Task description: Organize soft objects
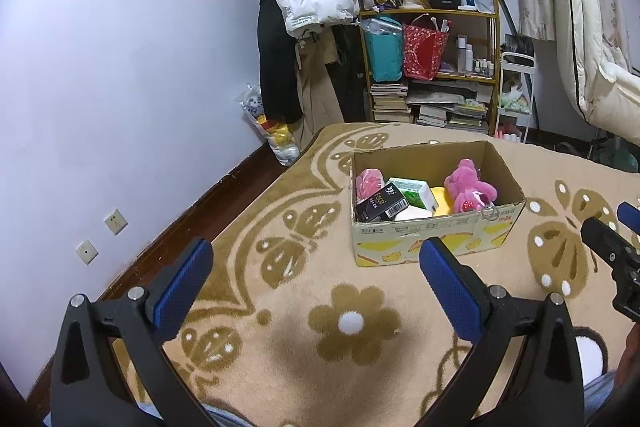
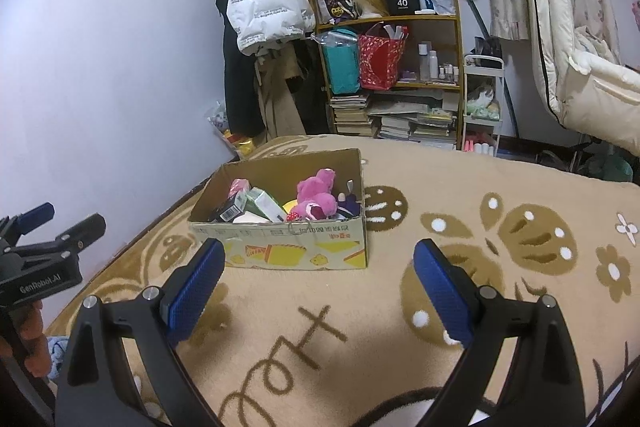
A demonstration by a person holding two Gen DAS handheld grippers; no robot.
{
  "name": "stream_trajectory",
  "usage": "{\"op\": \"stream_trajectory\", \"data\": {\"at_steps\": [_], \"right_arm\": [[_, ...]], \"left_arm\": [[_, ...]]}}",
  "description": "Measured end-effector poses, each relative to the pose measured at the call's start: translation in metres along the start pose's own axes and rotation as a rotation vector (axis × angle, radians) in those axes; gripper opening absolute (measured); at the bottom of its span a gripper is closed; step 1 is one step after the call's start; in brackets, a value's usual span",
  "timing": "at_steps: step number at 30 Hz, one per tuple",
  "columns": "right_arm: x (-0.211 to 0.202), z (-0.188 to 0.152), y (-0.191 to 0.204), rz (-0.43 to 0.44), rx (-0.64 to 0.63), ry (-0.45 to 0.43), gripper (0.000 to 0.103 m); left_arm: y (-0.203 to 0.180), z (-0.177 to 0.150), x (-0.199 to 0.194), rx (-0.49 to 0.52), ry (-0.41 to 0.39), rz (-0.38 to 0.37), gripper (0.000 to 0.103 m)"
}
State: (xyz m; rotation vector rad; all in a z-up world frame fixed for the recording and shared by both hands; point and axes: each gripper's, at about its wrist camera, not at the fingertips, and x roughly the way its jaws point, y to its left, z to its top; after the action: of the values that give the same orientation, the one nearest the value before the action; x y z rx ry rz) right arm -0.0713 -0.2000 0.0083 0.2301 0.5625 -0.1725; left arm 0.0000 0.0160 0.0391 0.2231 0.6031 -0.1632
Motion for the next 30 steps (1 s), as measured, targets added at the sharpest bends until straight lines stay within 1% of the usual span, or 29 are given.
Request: {"op": "stream_trajectory", "data": {"at_steps": [5,8,12,30], "right_arm": [[0.0,-0.002,-0.001,-0.003,-0.004,0.001,0.1],[0.001,-0.003,-0.005,-0.002,-0.003,0.012,0.1],[0.002,-0.003,-0.007,-0.001,0.001,0.014,0.1],[0.009,-0.004,-0.011,-0.013,0.007,0.029,0.1]], "left_arm": [[0.0,0.001,-0.001,-0.008,-0.007,0.019,0.102],[0.001,0.001,-0.001,-0.013,-0.007,0.007,0.102],[0.0,0.001,0.001,-0.007,-0.002,0.022,0.102],[-0.002,0.001,0.003,-0.001,0.013,0.018,0.102]]}}
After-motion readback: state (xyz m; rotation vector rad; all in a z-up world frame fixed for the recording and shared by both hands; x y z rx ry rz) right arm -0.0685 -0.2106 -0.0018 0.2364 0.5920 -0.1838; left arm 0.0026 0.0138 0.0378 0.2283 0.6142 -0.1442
